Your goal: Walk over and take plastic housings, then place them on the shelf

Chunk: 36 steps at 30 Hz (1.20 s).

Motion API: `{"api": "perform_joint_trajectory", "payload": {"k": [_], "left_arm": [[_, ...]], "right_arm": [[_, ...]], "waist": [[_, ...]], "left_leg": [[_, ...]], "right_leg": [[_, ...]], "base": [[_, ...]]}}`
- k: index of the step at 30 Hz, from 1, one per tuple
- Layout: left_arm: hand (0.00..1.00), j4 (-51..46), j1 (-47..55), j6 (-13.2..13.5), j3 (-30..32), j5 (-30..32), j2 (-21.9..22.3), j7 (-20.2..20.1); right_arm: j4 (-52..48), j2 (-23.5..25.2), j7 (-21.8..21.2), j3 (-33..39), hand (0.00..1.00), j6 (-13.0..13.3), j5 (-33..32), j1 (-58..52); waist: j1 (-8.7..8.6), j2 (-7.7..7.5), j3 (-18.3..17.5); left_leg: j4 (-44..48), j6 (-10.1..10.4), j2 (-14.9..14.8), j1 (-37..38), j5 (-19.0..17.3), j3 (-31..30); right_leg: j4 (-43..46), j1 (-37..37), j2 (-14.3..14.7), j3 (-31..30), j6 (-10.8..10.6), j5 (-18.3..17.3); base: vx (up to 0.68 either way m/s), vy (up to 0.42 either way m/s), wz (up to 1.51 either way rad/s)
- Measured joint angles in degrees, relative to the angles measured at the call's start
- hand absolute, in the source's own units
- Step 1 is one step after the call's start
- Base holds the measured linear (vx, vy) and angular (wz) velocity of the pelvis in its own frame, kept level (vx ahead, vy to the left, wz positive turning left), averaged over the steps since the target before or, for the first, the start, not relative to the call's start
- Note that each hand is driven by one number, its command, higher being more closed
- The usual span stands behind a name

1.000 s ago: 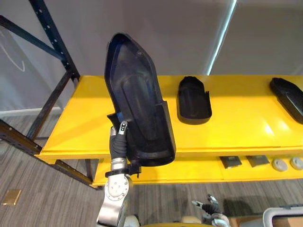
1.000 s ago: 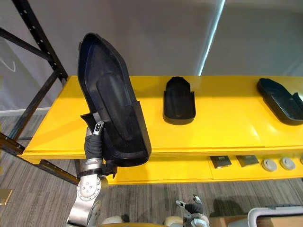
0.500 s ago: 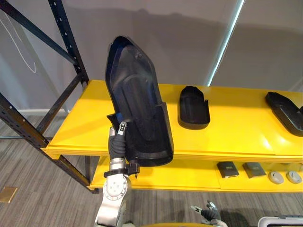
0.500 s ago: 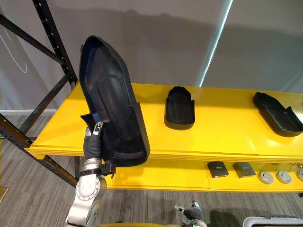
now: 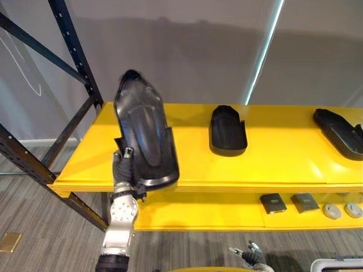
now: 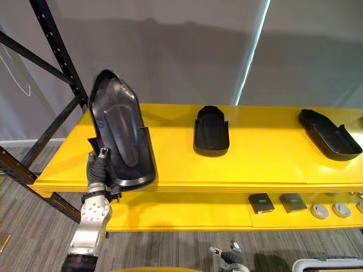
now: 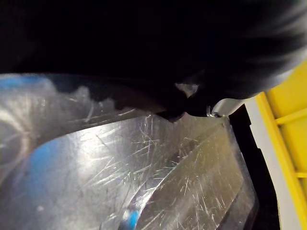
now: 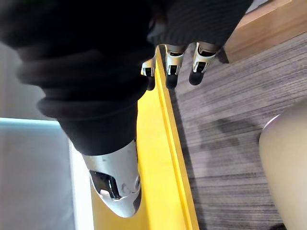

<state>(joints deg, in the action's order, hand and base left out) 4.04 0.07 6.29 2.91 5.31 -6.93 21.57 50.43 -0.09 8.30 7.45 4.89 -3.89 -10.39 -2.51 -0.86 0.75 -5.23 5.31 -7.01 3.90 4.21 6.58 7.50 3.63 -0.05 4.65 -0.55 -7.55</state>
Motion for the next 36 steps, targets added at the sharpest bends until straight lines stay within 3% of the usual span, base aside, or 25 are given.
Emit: {"api": "perform_joint_trajectory", "payload": {"k": [9,19,28,29,36], "left_arm": [[1.00,10.3,-6.9,-2.1,4.1,0.0,-4.0,1.5],[1.00,21.0,-15.4,-3.5,4.1,0.0,-5.8,3.8],[1.00,28.3,-23.4,-3.9,4.1,0.0,-11.3,4.8],[0.00,28.9,-24.3,-3.9,4.1,0.0,-11.9,4.8],[0.00,34.9,-28.4,-4.5,4.1,-0.1,-14.2,2.8]], "right_arm": [[0.0,-1.6,-1.0,0.0,0.00,0.0,0.1,0.5],[0.0,-1.6,-1.1,-0.1,0.00,0.0,1.4,1.5],[-0.2,-1.7,-1.0,-0.8,0.00,1.0,1.8,1.7],[-0.3,-1.8,-1.0,-0.8,0.00,1.2,1.8,1.7],[-0.4,-2.6,-1.1,-1.2,0.00,1.2,1.8,1.6]], "waist": [[-0.49,1.11,1.3],[-1.81,0.46,2.9],[-3.05,0.42,3.2],[-3.08,0.43,3.3],[-3.20,0.40,3.5]], "left_leg": [[-0.2,0.0,0.0,-0.1,0.1,-0.4],[-0.2,0.0,0.0,-0.6,0.0,0.1],[-0.5,0.0,-0.2,-0.6,0.0,1.6],[-0.6,0.0,-0.2,-0.9,0.0,1.8],[-0.5,0.0,-0.2,-1.5,0.0,2.4]], "right_leg": [[-0.3,-0.1,0.1,0.1,0.1,0.1],[-0.9,-0.5,0.3,-0.4,0.3,0.2],[-0.9,-1.5,0.7,-2.0,0.5,0.7],[-0.9,-2.0,0.8,-2.3,0.5,0.9],[-1.8,-2.3,0.8,-2.9,0.3,1.4]], "base": [[0.00,0.000,0.00],[0.02,-0.002,-0.03],[-0.01,0.002,-0.10],[-0.05,0.013,-0.10],[0.01,0.011,-0.05]]}}
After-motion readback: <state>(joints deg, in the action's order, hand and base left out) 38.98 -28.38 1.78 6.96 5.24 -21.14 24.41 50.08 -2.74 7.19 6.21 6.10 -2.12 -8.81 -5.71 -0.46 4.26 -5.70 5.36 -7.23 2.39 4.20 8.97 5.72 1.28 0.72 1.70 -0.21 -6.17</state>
